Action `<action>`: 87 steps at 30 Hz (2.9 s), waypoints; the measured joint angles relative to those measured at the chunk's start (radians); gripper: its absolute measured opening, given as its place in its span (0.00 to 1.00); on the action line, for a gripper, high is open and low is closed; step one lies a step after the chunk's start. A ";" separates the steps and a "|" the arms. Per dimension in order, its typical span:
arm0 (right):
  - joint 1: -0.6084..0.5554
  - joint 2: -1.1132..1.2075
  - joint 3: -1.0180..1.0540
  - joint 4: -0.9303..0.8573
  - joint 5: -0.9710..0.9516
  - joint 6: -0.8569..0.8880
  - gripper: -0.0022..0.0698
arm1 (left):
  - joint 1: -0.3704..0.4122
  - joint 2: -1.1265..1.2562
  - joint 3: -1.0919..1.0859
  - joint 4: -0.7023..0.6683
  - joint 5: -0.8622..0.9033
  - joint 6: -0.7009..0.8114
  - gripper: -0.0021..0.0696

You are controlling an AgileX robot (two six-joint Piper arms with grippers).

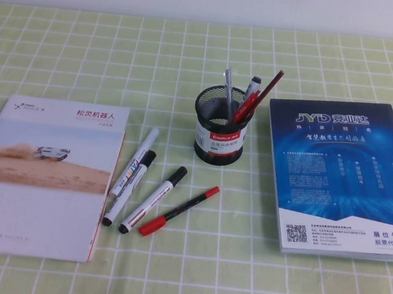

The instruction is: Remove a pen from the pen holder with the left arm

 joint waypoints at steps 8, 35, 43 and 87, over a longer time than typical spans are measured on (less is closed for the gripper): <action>0.000 0.000 0.000 0.000 0.000 0.000 0.01 | 0.000 0.000 0.000 -0.157 -0.164 -0.186 0.03; 0.000 0.000 0.000 0.000 0.000 0.000 0.01 | 0.000 0.364 -0.425 -0.219 0.069 -0.185 0.03; 0.000 0.000 0.000 0.000 0.000 0.000 0.01 | 0.000 0.673 -0.633 -0.283 0.213 0.036 0.03; 0.000 0.000 0.000 0.000 0.000 0.000 0.01 | -0.555 1.618 -1.002 -0.641 -0.494 0.315 0.66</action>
